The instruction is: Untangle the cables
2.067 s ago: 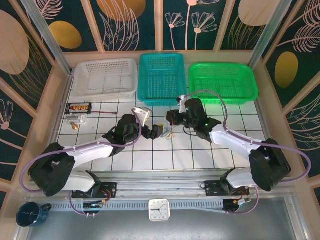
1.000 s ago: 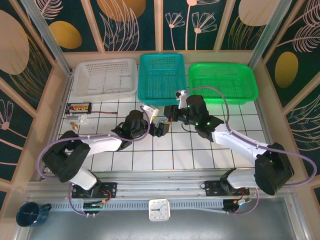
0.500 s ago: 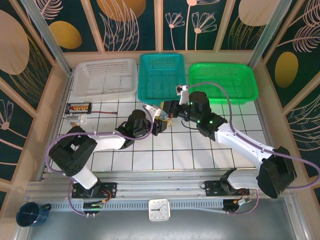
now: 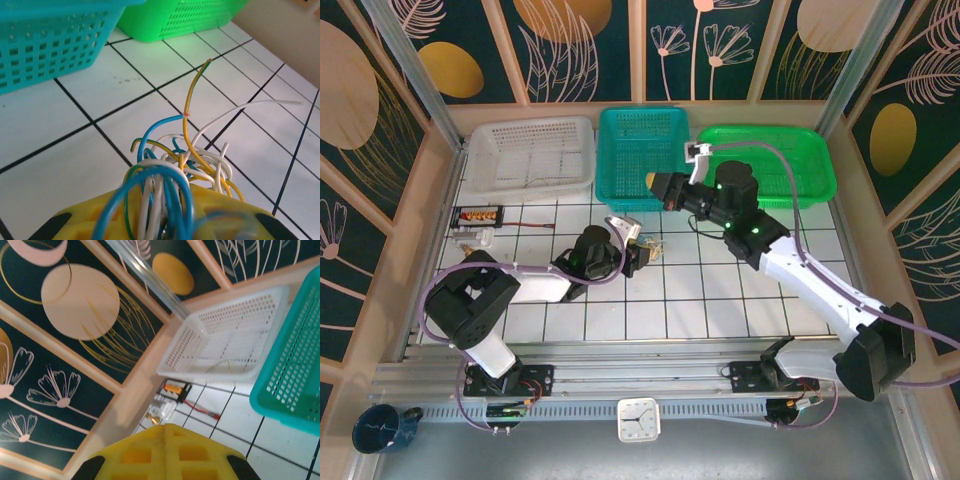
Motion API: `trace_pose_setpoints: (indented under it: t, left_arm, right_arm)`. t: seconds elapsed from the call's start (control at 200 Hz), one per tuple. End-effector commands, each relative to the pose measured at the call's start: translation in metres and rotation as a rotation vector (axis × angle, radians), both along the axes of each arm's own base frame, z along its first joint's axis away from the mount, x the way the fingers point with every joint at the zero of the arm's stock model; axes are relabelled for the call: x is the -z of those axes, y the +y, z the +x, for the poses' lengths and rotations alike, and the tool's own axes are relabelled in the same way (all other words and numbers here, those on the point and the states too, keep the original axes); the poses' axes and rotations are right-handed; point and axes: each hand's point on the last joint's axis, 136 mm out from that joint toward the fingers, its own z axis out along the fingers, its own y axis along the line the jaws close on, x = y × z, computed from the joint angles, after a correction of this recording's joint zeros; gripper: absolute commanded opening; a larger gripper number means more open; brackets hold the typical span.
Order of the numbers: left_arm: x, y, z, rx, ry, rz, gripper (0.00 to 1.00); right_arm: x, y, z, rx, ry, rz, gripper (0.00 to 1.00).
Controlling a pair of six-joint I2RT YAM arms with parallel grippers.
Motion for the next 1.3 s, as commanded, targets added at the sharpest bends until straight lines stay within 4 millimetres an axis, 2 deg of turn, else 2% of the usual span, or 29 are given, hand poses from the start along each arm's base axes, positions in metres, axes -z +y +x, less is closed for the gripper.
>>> trace_pose_setpoints:
  t: [0.0,0.16,0.185,0.2,0.25,0.47,0.926,1.011,1.086,1.296]
  left_arm:
    - [0.008,0.004,-0.003,-0.005,0.009,0.003,0.26]
    - [0.016,0.009,-0.007,-0.012,0.022,0.018,0.25]
    - [0.018,0.01,-0.008,-0.013,0.026,0.02,0.25]
    - [0.018,0.01,-0.007,-0.014,0.025,0.021,0.25]
    - [0.02,0.011,-0.008,-0.016,0.031,0.024,0.25]
    - [0.029,0.016,-0.012,-0.032,0.048,0.026,0.25]
    - [0.04,0.023,-0.017,-0.038,0.059,0.055,0.28]
    - [0.041,0.024,-0.018,-0.04,0.059,0.058,0.29]
    - [0.041,0.026,-0.017,-0.047,0.058,0.06,0.29]
    - [0.042,0.026,-0.017,-0.048,0.057,0.071,0.28]
  right_arm:
    - [-0.05,-0.013,-0.007,0.001,-0.097,0.09,0.0]
    - [-0.067,-0.025,-0.004,0.024,-0.127,0.113,0.0]
    - [-0.072,-0.025,-0.005,0.017,-0.133,0.118,0.0]
    - [-0.075,-0.033,0.001,0.04,-0.139,0.12,0.0]
    - [-0.084,-0.039,0.005,0.05,-0.153,0.124,0.0]
    - [-0.122,-0.056,0.012,0.078,-0.22,0.155,0.0]
    - [-0.199,-0.112,0.03,0.201,-0.345,0.254,0.0]
    - [-0.204,-0.113,0.029,0.185,-0.35,0.267,0.0]
    - [-0.198,-0.107,0.029,0.152,-0.333,0.265,0.0]
    - [-0.157,-0.104,0.034,0.148,-0.264,0.24,0.0]
